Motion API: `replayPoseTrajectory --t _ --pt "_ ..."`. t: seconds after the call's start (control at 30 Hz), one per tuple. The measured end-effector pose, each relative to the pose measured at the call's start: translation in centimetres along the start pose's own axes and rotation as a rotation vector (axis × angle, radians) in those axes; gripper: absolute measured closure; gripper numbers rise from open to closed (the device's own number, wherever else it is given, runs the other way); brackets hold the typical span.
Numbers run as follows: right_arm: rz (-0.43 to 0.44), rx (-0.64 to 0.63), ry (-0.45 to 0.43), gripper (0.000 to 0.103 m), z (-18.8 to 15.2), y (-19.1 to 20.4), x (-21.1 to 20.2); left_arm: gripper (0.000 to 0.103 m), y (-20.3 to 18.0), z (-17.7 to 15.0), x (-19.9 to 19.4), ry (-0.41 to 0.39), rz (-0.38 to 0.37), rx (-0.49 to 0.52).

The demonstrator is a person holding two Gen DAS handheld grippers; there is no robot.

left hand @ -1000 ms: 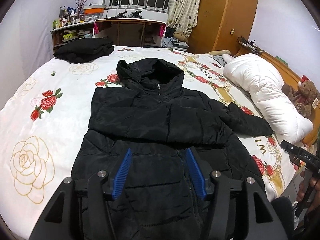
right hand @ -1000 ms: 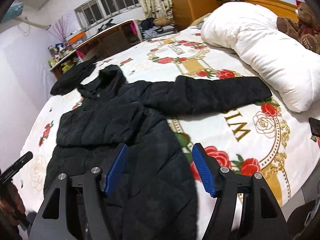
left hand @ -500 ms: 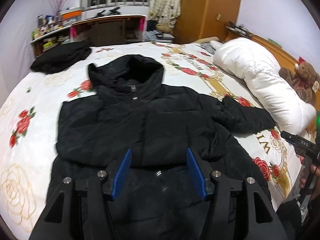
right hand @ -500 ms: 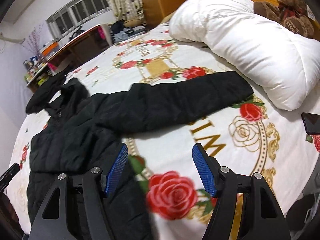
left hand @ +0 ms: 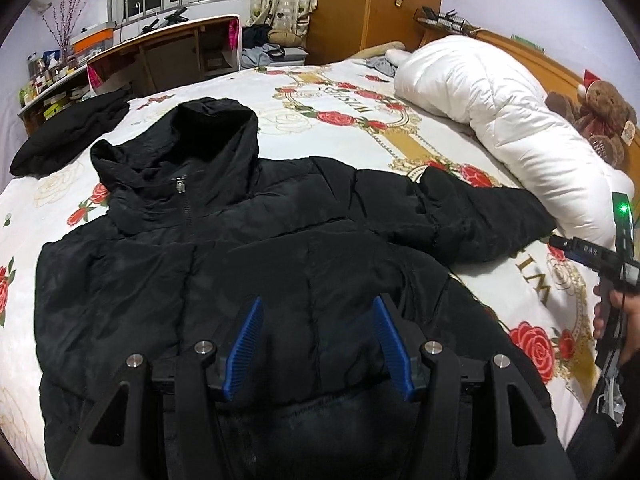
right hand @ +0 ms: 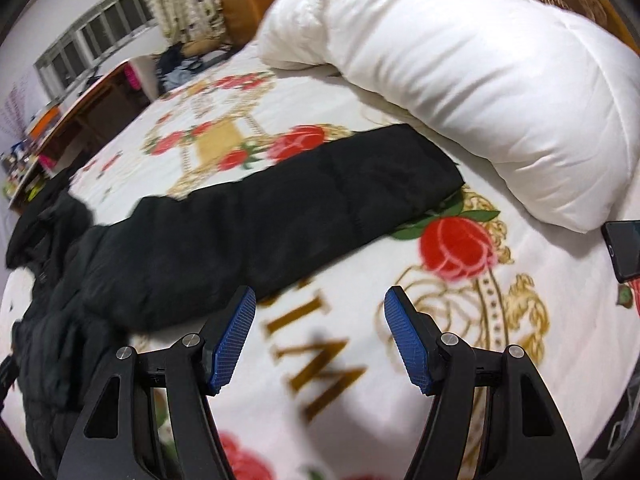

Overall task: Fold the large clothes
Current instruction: 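Move the right gripper to the other sleeve cuff and grasp it, then lift the sleeve with the right gripper, lay it across the jacket, release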

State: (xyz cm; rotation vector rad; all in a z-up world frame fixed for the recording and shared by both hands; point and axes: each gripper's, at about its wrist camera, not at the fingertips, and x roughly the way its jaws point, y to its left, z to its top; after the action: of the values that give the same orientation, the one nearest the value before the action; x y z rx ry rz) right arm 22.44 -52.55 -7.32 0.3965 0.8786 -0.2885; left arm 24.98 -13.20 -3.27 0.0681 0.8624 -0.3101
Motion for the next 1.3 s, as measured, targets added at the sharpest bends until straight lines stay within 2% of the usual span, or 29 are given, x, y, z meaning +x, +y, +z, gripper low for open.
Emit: replayPoseTrajectory --t 0.3,0.63,0.7,0.73,0.77,0.8,0.9,1.03,1.3 --pt "-0.030 0.122 0.011 0.036 2.9 -4.2 5.8 0.044 1.0 0.2 4.1 0.032 0.031 -0.019" --pt "-0.060 0.179 -0.039 0.037 5.4 -5.3 8.1 0.044 2.3 0.2 6.0 0.031 0.041 -0.040" --pt "-0.074 0.201 -0.040 0.071 5.8 -5.3 8.2 0.044 2.3 0.1 5.9 0.033 0.041 -0.041" --pt "-0.077 0.208 -0.040 0.077 6.1 -5.3 8.0 0.044 2.4 0.1 5.7 0.034 0.040 -0.044" --pt "-0.076 0.206 -0.044 0.089 6.2 -5.3 7.7 0.044 2.4 0.1 5.5 0.034 0.039 -0.046" --pt "-0.075 0.200 -0.048 0.095 6.5 -5.1 7.4 0.044 2.5 0.1 5.3 0.033 0.039 -0.051" --pt "-0.058 0.165 -0.079 0.097 7.4 -4.0 5.2 0.044 3.1 0.0 4.4 0.026 0.038 -0.072" --pt "0.005 0.099 -0.151 0.098 8.8 -1.3 0.4 0.044 3.8 -0.1 2.2 0.008 0.040 -0.089" --pt "0.213 -0.075 -0.266 0.099 10.0 8.6 -9.6 0.044 6.8 -0.7 -3.9 -0.058 0.071 -0.149"
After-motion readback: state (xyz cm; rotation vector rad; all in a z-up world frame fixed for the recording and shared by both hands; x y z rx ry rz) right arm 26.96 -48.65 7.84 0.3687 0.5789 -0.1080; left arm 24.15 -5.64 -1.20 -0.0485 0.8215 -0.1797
